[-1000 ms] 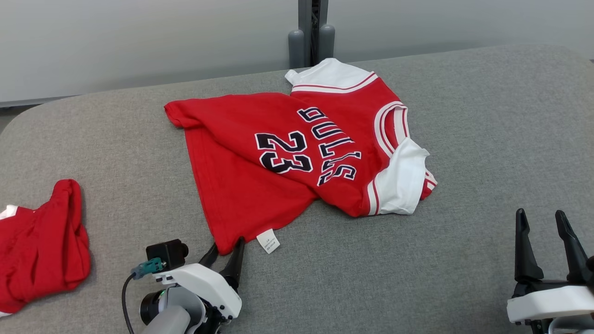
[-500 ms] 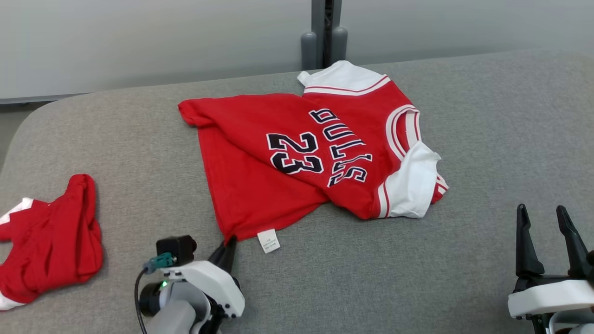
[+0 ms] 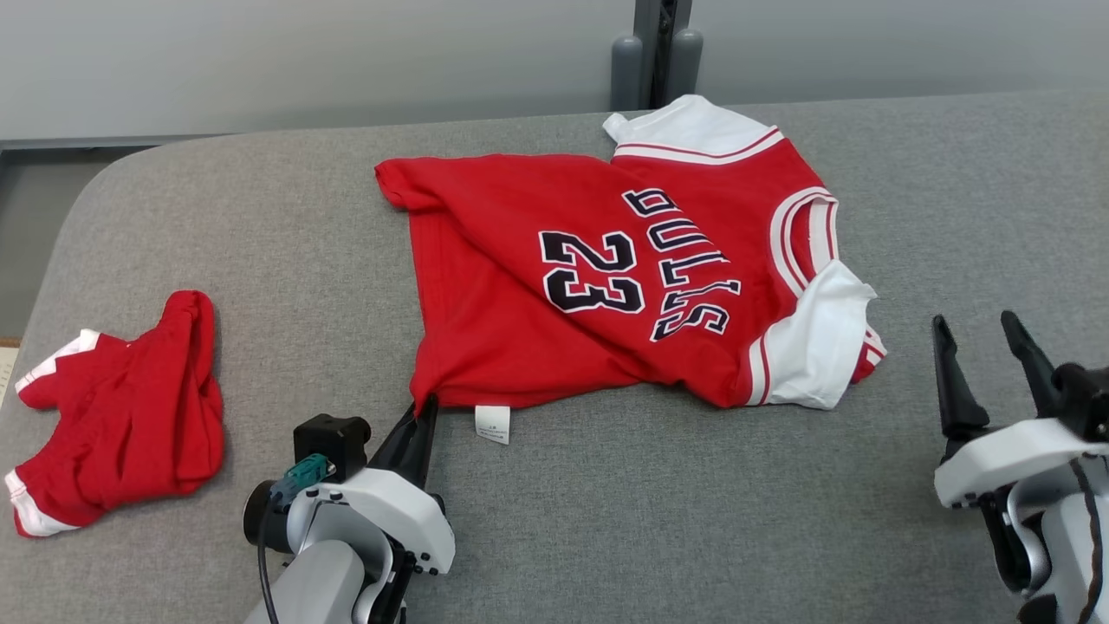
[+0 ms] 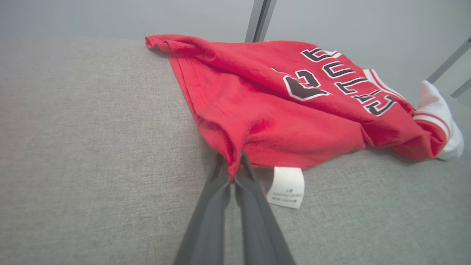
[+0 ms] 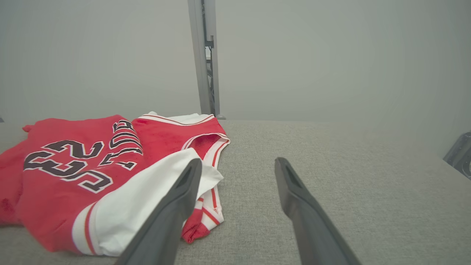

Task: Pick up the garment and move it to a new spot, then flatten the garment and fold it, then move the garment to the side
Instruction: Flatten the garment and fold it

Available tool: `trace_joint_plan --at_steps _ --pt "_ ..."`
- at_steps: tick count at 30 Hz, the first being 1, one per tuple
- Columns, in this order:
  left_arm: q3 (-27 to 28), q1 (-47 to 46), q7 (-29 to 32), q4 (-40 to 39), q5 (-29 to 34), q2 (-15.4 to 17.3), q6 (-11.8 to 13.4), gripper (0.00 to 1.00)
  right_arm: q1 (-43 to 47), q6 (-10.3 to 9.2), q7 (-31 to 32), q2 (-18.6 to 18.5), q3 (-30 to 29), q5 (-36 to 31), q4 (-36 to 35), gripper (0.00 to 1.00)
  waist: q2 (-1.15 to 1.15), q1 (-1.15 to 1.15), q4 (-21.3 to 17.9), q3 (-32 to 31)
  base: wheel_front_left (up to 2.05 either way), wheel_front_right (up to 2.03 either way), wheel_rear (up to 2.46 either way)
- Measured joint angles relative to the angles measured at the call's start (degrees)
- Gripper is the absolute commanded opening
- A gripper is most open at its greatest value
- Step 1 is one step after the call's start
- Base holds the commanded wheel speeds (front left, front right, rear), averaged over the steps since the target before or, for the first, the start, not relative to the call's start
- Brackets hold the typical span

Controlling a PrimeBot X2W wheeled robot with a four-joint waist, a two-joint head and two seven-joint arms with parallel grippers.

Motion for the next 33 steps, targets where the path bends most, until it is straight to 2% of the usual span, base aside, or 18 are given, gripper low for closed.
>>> trace_joint_plan --at_steps 2,14,24,33 --pt "0.7 0.0 0.0 -0.3 1.4 -0.1 -0.5 0.00 -4.7 0.00 0.0 -1.2 1.2 1.6 4.8 1.00 0.00 0.00 0.6 1.1 0.00 0.00 0.00" --pt "3.1 -0.4 0.0 -1.2 4.6 -0.5 -2.0 0.00 -16.1 0.00 0.0 -4.3 10.0 7.0 19.5 1.00 0.00 0.00 2.9 5.8 0.00 0.00 0.00" --pt "4.8 -1.5 0.0 -1.5 6.5 -1.0 -3.0 0.00 -21.0 0.00 0.0 -4.4 13.9 8.7 26.0 1.00 0.00 0.00 4.5 8.4 0.00 0.00 0.00" --pt "6.3 -1.7 0.0 -1.8 7.8 -1.5 -3.6 0.00 -22.9 0.00 0.0 -4.7 16.6 11.0 28.6 1.00 0.00 0.00 4.6 9.5 0.00 0.00 0.00"
